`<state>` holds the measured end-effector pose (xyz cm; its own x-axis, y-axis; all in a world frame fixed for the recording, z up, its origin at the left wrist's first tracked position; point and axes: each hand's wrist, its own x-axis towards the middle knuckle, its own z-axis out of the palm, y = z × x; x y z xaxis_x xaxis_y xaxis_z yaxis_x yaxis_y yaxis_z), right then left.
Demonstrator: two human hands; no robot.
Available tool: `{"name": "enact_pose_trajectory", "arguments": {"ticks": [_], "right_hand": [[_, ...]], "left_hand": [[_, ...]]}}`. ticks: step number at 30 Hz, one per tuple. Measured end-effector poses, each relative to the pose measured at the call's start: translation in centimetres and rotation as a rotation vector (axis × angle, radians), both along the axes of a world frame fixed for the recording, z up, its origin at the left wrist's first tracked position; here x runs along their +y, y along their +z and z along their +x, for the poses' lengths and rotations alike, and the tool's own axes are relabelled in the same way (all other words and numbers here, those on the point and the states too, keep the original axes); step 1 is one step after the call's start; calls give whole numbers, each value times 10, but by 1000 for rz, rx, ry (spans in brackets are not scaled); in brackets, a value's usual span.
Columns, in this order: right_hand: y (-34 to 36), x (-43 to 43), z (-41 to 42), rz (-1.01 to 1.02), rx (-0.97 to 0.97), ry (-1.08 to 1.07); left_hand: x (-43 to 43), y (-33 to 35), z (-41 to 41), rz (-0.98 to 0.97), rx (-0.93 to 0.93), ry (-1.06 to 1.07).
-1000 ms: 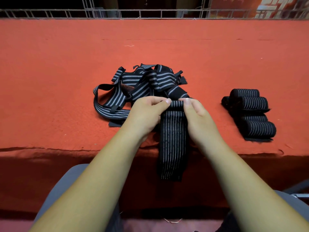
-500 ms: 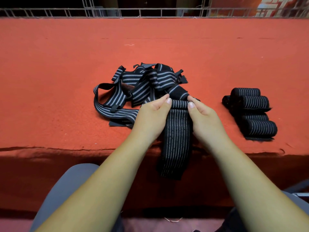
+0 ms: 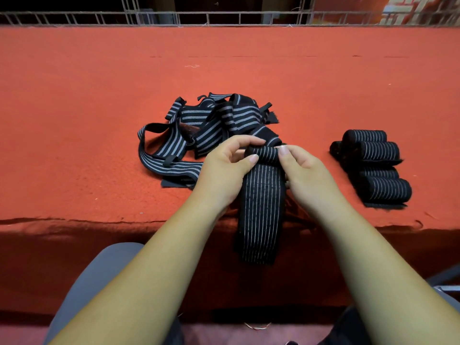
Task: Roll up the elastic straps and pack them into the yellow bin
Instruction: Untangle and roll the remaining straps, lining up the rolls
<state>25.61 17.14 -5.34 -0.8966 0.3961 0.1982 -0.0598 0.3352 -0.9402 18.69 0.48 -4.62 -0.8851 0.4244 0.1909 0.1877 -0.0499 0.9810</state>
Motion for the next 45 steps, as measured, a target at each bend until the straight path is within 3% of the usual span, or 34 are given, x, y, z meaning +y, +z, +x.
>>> {"name": "enact_pose_trajectory", "arguments": {"ticks": [5,9,12,17,28,34,40,45], "right_hand": [[-3,5,-3,0,88,-15],[-4,0,-3,-60,136,9],[-1,-4,-3,-131,108,24],[1,-5,-1,-74,-11,46],[0,-4,1,-76,44,19],[1,-6,4,-137,37,15],[2,-8,3,-47,62,-14],[0,-10,0,-67,80,-20]], "left_hand": [[0,5,-2,12,-135,-19],[-1,6,-3,-56,-72,-30],[-1,4,-4,-3,-77,-15],[1,9,-2,98,-152,-1],[1,9,9,-151,50,51],[-1,2,2,-158,88,39],[-1,0,-8,58,-116,6],[-5,3,-8,83,-185,54]]}}
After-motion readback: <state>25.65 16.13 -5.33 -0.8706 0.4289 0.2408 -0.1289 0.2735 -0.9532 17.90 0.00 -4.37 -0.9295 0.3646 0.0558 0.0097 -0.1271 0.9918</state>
